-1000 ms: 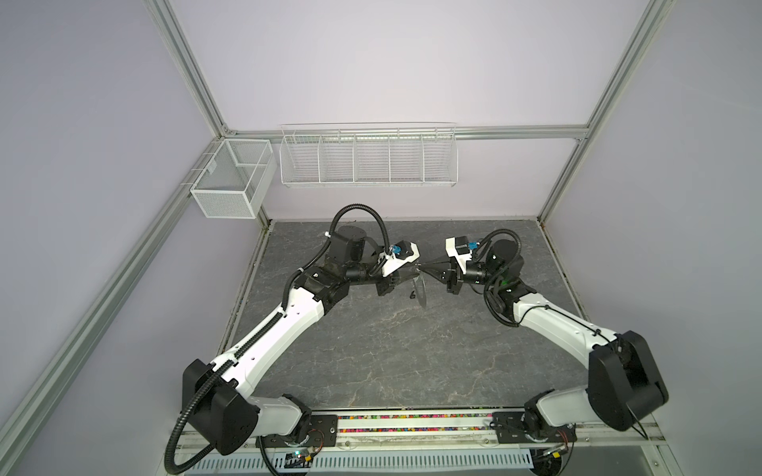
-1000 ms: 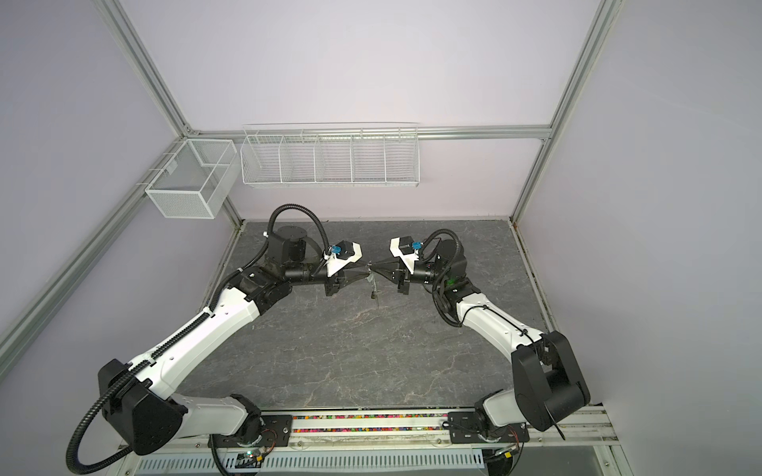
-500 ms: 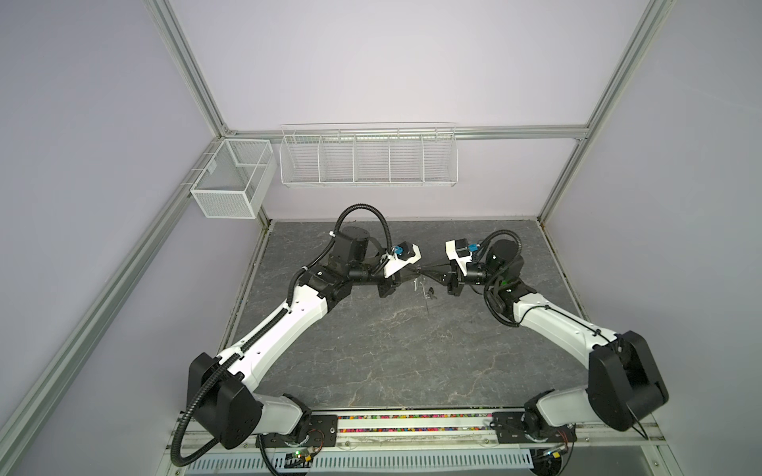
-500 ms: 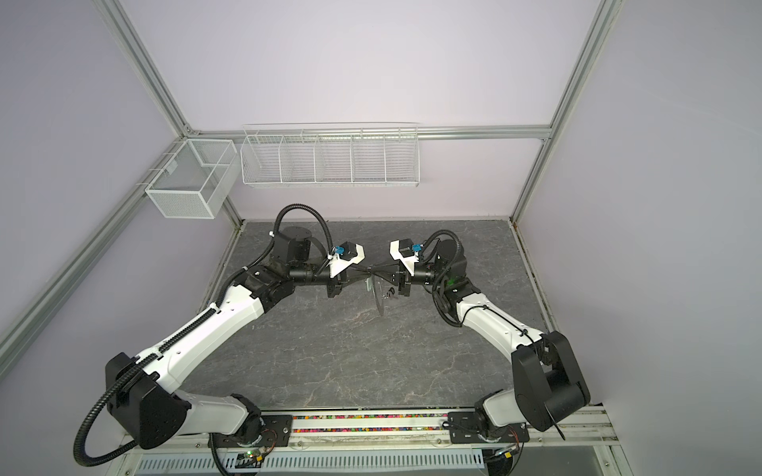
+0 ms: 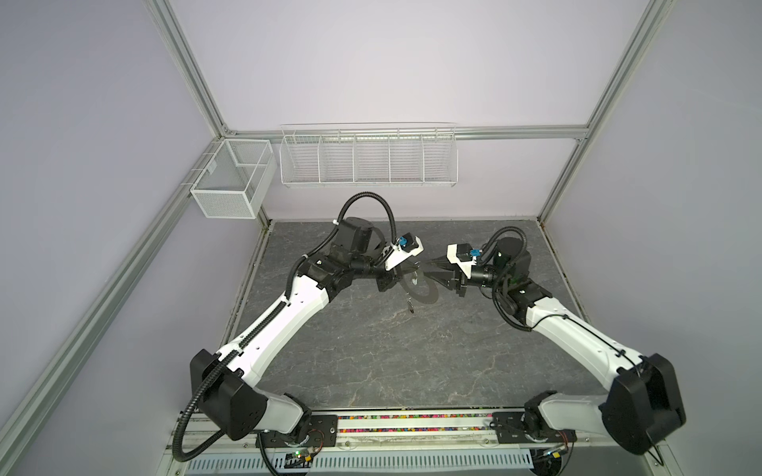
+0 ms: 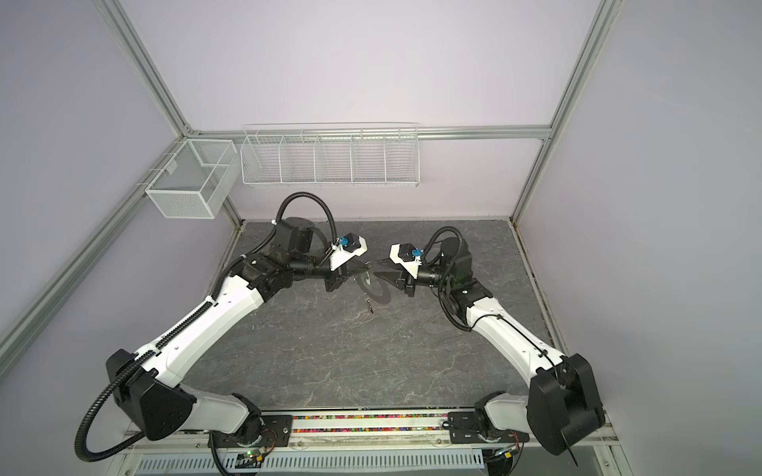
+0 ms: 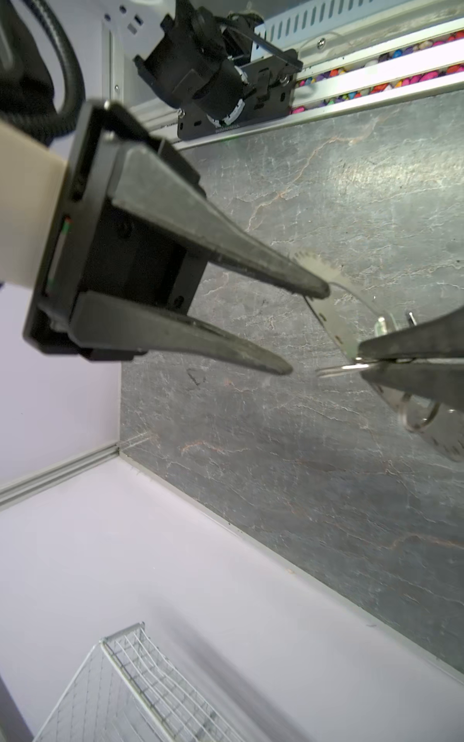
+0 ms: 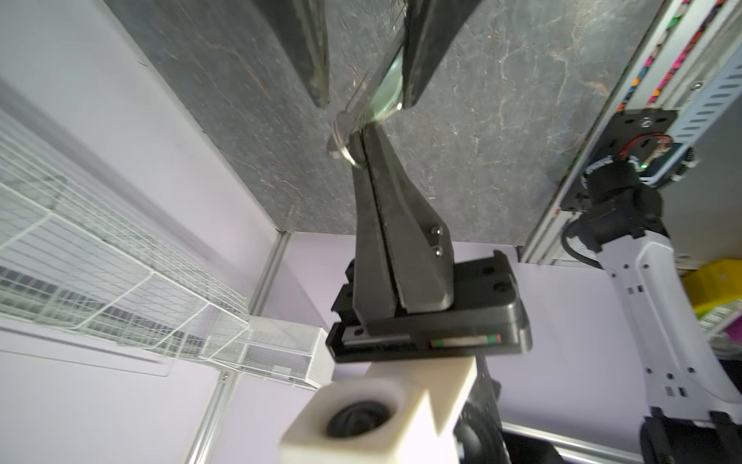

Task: Attach keys to a key ring
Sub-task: Insert the key into the keyring.

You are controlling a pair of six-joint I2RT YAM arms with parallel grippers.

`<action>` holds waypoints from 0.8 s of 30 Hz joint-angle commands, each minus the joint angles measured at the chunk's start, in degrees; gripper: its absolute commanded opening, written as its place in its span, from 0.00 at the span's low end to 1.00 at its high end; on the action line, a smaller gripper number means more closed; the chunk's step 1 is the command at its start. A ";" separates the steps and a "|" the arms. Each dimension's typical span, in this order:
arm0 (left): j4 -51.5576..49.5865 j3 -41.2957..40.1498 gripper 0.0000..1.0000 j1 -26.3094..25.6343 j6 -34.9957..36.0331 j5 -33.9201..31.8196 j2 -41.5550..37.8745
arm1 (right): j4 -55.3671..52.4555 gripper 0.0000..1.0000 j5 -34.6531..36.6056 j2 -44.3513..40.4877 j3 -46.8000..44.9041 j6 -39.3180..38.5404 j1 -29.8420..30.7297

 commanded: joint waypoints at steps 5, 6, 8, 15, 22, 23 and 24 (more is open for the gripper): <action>-19.78 12.64 0.00 -4.03 1.48 -8.48 6.52 | -6.21 0.33 11.43 -4.81 -2.24 -15.22 3.40; -20.51 13.35 0.00 -4.08 1.29 -8.28 6.90 | -6.15 0.32 12.52 -5.26 -2.26 -16.05 3.94; -22.48 14.52 0.00 -4.12 1.81 -7.08 7.53 | -5.85 0.31 14.31 -6.20 -4.48 -17.60 4.95; -25.74 15.59 0.00 -4.20 3.06 -3.89 7.97 | -6.92 0.30 17.55 -7.85 -5.19 -18.38 6.27; -26.77 14.93 0.00 -4.22 4.44 -2.13 7.58 | -6.65 0.29 20.99 -7.89 -5.52 -19.00 8.44; -26.66 14.68 0.00 -4.26 4.53 -1.66 7.41 | -6.86 0.29 21.17 -7.77 -5.38 -18.93 8.59; -26.54 14.54 0.00 -4.30 4.79 -1.24 7.25 | -7.00 0.29 21.19 -7.68 -5.25 -18.69 8.75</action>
